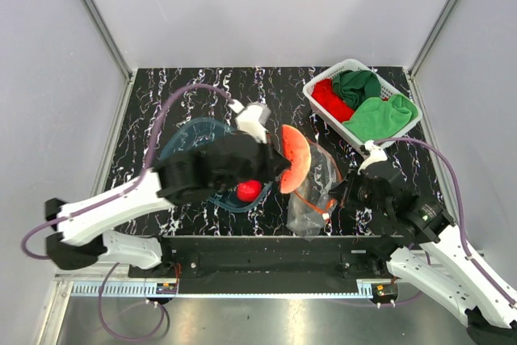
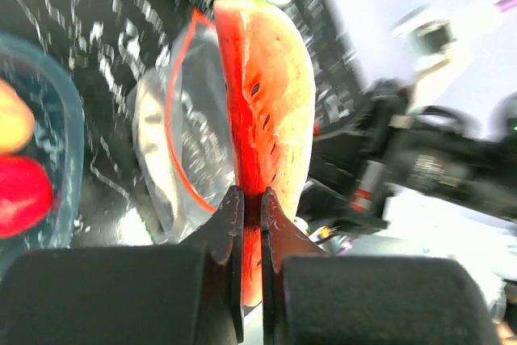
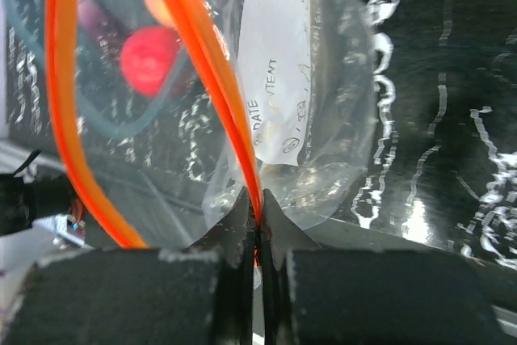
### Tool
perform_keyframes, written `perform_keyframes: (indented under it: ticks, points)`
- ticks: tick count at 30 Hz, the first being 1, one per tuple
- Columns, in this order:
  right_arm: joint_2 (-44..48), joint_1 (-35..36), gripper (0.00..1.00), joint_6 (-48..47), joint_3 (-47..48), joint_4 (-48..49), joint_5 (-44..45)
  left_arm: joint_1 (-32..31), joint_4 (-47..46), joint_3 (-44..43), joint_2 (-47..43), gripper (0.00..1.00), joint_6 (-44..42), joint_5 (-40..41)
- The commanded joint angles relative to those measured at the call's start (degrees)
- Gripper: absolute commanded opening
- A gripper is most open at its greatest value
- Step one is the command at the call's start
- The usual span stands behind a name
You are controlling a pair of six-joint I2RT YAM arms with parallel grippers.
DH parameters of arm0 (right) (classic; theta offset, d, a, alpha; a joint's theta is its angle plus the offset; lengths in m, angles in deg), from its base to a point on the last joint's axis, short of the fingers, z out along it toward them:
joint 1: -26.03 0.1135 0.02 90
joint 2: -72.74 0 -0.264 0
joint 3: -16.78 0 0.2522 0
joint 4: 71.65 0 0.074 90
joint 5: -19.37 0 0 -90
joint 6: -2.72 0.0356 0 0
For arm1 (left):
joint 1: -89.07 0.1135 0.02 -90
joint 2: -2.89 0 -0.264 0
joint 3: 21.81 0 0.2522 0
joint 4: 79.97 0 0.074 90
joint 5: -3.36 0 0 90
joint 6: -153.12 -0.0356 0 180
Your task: Open the zip-top bag and remove the fake food
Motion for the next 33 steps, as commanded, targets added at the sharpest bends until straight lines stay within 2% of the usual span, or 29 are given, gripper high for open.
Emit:
perform_keyframes:
  ticks: [1,3,4,6,7,10,15,19,22,25,28,29,32,33]
  points:
    - [0.14,0.28,0.0,1.07,4.79,-2.17,7.27,2.38,1.54,2.11,-7.19,0.0,-3.3,3.46]
    - [-0.65,0.37,0.0,0.28,6.89,-2.79,8.68,4.14,4.9,5.61,-9.99,0.0,-1.73,7.59]
    - [-0.83,0.28,0.0,-0.16,7.51,-3.14,9.12,7.45,7.61,7.12,-10.88,0.0,-0.93,8.12]
    - [-1.09,0.37,0.0,-1.65,8.66,-3.05,9.82,11.95,8.26,12.63,-12.9,0.0,-0.39,5.59]
    - [-1.09,0.28,0.0,-2.53,8.92,-3.05,10.17,16.14,7.91,14.24,-13.26,0.0,-0.74,4.62]
    - [-0.92,0.37,0.0,-3.85,9.72,-3.23,11.49,23.45,6.6,19.94,-13.0,0.0,-1.45,2.16]
    - [-1.09,0.28,0.0,-4.38,9.72,-3.14,11.85,33.04,1.41,25.23,-8.09,0.0,1.36,-0.31]
    - [-0.92,0.28,0.0,-4.21,9.19,-2.88,11.41,36.66,-1.93,26.82,-2.64,0.0,7.06,1.71]
    - [-0.74,0.37,0.0,-4.38,9.02,-2.7,11.06,39.82,-5.53,28.57,1.32,0.0,13.48,-1.52]
    - [-0.66,0.28,0.0,-4.56,8.84,-2.53,10.44,41.23,-9.84,30.51,4.65,0.0,19.46,-3.64]
    - [-0.66,0.28,0.0,-4.73,8.75,-2.17,10.0,41.24,-11.08,30.51,6.5,0.0,23.94,-1.46]
    - [-0.83,0.37,0.0,-4.82,8.58,-2.17,9.74,41.32,-11.6,30.95,6.86,0.06,25.6,-1.54]
    - [-1.09,0.28,0.0,-5.26,8.49,-1.73,8.68,42.03,-14.32,31.74,7.04,0.47,26.41,-2.33]
    - [-1.36,0.28,0.0,-5.52,8.49,-1.56,8.42,42.03,-15.46,31.92,6.86,0.67,25.89,-2.5]
